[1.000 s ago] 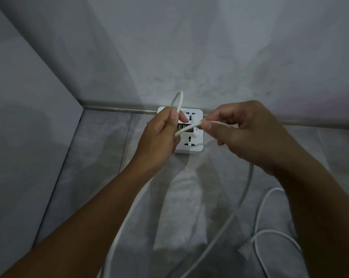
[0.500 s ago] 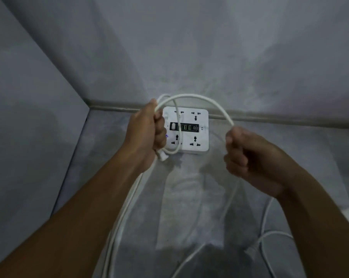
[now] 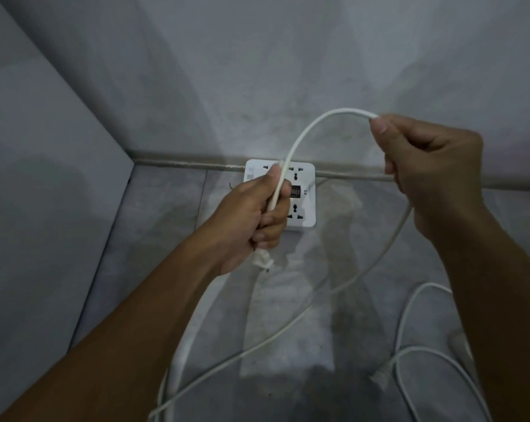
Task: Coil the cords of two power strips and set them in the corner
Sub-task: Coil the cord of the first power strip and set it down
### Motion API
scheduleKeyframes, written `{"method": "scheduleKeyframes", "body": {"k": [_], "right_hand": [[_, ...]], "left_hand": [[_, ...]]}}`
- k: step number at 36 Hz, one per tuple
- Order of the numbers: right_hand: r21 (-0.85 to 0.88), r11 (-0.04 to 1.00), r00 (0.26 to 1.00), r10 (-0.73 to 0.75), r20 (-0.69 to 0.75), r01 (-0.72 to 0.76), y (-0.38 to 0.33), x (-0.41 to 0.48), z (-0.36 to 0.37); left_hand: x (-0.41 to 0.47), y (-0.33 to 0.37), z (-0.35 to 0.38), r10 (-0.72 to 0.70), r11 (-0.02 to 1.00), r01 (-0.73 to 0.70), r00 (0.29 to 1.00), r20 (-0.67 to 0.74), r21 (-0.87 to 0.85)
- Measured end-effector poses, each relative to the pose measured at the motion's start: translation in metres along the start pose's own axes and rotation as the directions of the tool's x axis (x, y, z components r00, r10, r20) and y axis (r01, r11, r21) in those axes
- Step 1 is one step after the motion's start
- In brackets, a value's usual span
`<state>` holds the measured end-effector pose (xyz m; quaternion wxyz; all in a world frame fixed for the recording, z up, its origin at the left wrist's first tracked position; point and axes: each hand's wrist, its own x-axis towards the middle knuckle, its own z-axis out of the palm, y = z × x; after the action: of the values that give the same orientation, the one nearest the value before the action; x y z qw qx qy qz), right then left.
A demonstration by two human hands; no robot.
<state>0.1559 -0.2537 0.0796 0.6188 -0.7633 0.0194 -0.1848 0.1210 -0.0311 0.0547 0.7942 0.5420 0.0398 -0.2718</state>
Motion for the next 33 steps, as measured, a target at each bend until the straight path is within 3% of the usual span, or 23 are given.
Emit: {"method": "scheduleKeyframes", "body": {"k": [4,9,14,16,19,21,22,24,26,28,30,33], "right_hand": [[0.013,0.998,0.997,0.059,0.044,-0.060,0.004,0.000,0.000],[0.098,0.939,0.929,0.303,0.210,-0.329,0.016,-0.004,-0.003],[-0.041,0.855,0.766,0.484,0.423,-0.517,0.035,-0.029,-0.010],[0.006,0.771,0.681,0.558,0.475,-0.637,0.041,-0.042,-0.011],[0.070,0.592,0.527,0.652,0.545,-0.803,0.050,-0.061,-0.010],[0.026,0.551,0.465,0.676,0.572,-0.834,0.051,-0.070,-0.010],[-0.012,0.569,0.462,0.680,0.569,-0.823,0.052,-0.072,-0.010],[-0.137,0.680,0.541,0.674,0.503,-0.720,0.054,-0.073,-0.010],[-0.273,0.793,0.698,0.610,0.376,-0.545,0.056,-0.069,-0.009],[-0.422,0.843,0.865,0.451,0.218,-0.333,0.055,-0.059,-0.010],[-0.594,0.784,0.924,0.341,0.173,-0.179,0.048,-0.047,-0.013],[-0.783,0.622,0.892,0.358,0.277,-0.006,0.038,-0.031,-0.021]], "left_hand": [[-0.002,0.001,-0.002,-0.062,0.996,0.063,0.998,0.021,-0.067],[-0.002,0.011,-0.007,0.003,0.910,0.065,0.987,0.163,-0.410],[0.001,0.023,-0.023,0.198,0.698,0.087,0.930,0.308,-0.710],[0.002,0.026,-0.028,0.240,0.627,0.100,0.919,0.313,-0.773],[0.004,0.027,-0.032,0.249,0.577,0.081,0.930,0.270,-0.812],[0.006,0.027,-0.034,0.253,0.558,0.075,0.933,0.256,-0.826],[0.006,0.027,-0.035,0.254,0.551,0.081,0.932,0.260,-0.831],[0.006,0.027,-0.038,0.248,0.550,0.096,0.930,0.273,-0.829],[0.005,0.028,-0.039,0.229,0.582,0.090,0.936,0.269,-0.808],[0.003,0.030,-0.039,0.203,0.640,0.051,0.951,0.232,-0.767],[0.001,0.032,-0.036,0.175,0.704,-0.006,0.971,0.166,-0.710],[0.001,0.033,-0.030,0.146,0.779,-0.066,0.986,0.077,-0.624]]}}
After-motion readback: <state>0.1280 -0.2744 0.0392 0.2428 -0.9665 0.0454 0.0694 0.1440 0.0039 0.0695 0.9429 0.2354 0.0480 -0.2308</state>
